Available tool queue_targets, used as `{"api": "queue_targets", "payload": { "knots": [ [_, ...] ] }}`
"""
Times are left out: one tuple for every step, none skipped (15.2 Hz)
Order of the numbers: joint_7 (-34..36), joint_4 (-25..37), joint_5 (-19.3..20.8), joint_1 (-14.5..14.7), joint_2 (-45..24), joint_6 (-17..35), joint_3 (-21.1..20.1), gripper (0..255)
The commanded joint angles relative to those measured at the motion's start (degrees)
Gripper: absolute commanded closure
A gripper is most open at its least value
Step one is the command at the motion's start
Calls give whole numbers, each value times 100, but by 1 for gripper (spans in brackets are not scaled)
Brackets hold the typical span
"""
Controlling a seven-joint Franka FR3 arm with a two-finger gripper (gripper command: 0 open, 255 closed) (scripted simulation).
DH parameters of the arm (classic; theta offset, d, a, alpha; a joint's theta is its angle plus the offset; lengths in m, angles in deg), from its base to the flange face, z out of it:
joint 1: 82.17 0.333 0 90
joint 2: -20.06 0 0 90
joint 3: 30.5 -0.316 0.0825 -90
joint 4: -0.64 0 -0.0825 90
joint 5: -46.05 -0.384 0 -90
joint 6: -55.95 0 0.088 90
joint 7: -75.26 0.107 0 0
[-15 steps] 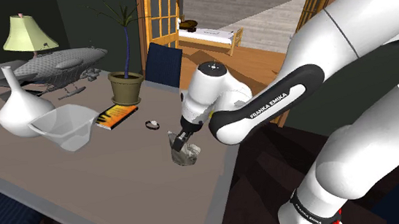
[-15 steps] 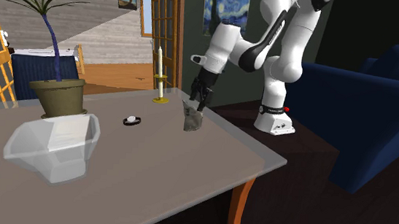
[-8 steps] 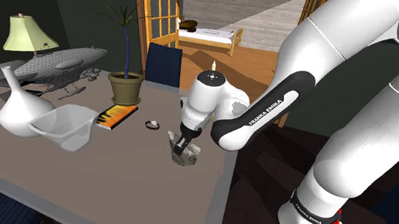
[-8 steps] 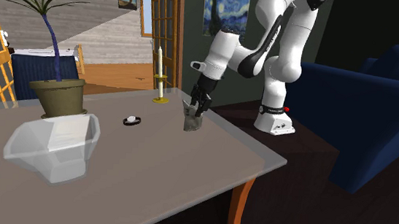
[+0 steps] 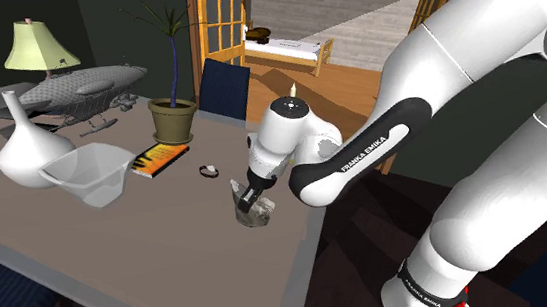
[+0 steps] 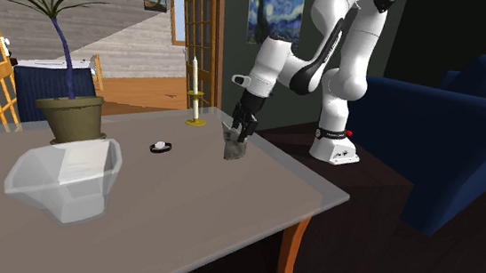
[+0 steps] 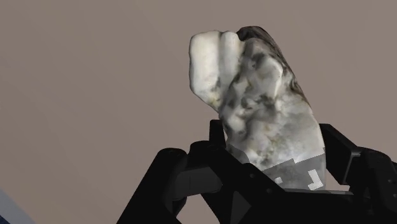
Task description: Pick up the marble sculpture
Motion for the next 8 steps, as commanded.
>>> {"api": "queue_targets", "payload": {
  "knots": [
    [-92, 16, -119, 68, 72, -86, 38, 255],
    [-190, 30, -237, 133, 153, -173, 85, 255],
    [-281, 46, -343, 193, 233, -261, 129, 255],
    [-362, 64, -438, 252, 309, -350, 174, 255],
    [-438, 84, -525, 303, 385, -440, 213, 255],
    [-507, 106, -603, 352, 458, -530, 253, 255],
    [-571, 130, -675, 397, 529, -621, 290, 255],
    [-631, 156, -739, 439, 598, -712, 326, 255]
  ]
}}
